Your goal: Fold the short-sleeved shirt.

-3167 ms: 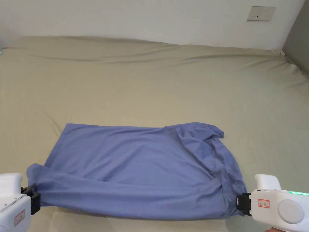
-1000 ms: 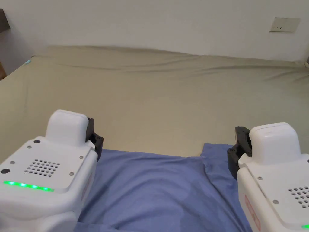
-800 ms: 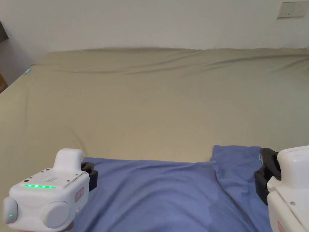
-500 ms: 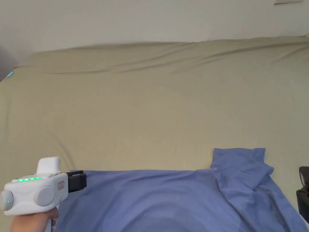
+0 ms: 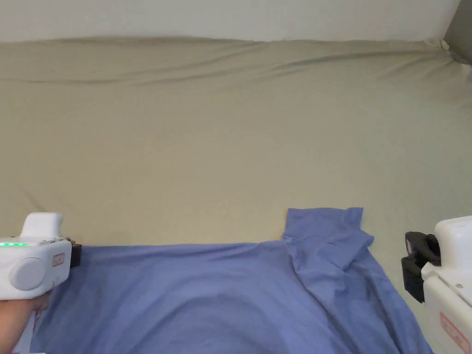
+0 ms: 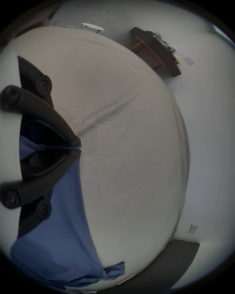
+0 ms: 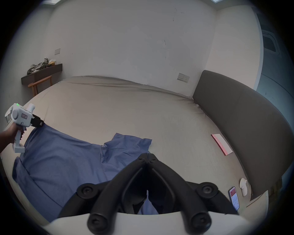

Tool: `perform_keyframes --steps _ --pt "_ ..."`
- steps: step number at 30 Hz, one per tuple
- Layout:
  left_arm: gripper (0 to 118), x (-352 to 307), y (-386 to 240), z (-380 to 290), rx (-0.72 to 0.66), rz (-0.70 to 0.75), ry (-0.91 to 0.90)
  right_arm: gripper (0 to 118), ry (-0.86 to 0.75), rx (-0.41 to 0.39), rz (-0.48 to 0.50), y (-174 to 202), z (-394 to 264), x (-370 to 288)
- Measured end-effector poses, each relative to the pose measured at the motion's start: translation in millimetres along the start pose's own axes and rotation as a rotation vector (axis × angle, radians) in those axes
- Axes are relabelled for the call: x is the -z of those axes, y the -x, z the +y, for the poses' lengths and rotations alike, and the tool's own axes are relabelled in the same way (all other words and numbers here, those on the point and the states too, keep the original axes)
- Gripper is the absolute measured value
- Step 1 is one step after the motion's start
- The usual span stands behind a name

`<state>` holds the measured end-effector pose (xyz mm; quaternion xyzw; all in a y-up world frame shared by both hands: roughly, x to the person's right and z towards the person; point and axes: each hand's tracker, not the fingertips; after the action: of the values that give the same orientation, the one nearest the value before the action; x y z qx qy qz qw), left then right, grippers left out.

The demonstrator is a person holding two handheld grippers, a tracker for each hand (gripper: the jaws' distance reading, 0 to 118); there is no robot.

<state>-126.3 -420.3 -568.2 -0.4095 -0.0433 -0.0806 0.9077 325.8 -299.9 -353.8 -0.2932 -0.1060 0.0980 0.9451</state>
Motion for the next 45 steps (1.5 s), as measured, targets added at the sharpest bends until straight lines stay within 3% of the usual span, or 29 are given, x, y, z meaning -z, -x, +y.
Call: perform_keyframes --steps 2,3,5,6,7,9,13,15,19,21,23,24,25,26,27,29,35,39,45 --pt "3 -25 -6 1 0.021 0.02 -0.066 1 0.024 0.023 0.025 -7 4 14" --pt "3 -38 -9 1 0.035 0.019 -0.097 14 0.042 0.038 0.042 -10 6 22" --pt "3 -64 -10 2 0.06 0.015 -0.151 88 0.128 0.077 0.094 -18 9 48" --pt "3 -78 -12 1 0.072 0.012 -0.174 113 0.178 0.101 0.123 -22 8 64" --pt "3 -91 -15 0 0.083 0.012 -0.196 115 0.224 0.124 0.137 -25 5 82" --pt "3 -109 -14 -2 0.091 0.012 -0.231 113 0.281 0.143 0.108 -26 -6 107" --pt "3 -129 -13 -13 0.035 0.001 -0.207 113 0.402 0.06 0.031 -23 -32 169" --pt "3 -134 -14 -21 0.028 -0.002 -0.218 113 0.508 0.064 0.009 -22 -45 191" --pt "3 -130 -8 -28 0.031 0.023 -0.207 112 0.581 0.095 0.1 -23 -66 204" --pt "3 -126 -4 -32 0.014 0.018 -0.189 111 0.54 0.104 0.084 -28 -71 207" --pt "3 -124 -2 -35 0.023 0.034 -0.179 88 0.544 0.203 0.161 -38 -67 208" --pt "3 -123 -1 -36 0.031 0.042 -0.173 66 0.522 0.237 0.165 -41 -64 205" --pt "3 -123 1 -37 0.03 0.045 -0.172 12 0.488 0.197 0.143 -28 -52 182" --pt "3 -124 4 -37 0.027 0.048 -0.172 0 0.452 0.143 0.149 -24 -48 176" --pt "3 -126 6 -36 0.021 0.051 -0.172 0 0.438 -0.001 0.122 -22 -45 165" --pt "3 -132 9 -35 0.009 0.059 -0.174 0 0.451 -0.048 0.109 -26 -39 162" --pt "3 -165 18 -30 0.018 0.06 -0.196 0 0.364 0.005 0.147 -48 -16 99" --pt "3 -189 20 -35 0.042 0.061 -0.193 0 0.338 -0.002 0.165 -59 -12 47" --pt "3 -219 24 -67 0.062 0.063 -0.166 0 0.387 0.029 0.184 -79 -24 -14"
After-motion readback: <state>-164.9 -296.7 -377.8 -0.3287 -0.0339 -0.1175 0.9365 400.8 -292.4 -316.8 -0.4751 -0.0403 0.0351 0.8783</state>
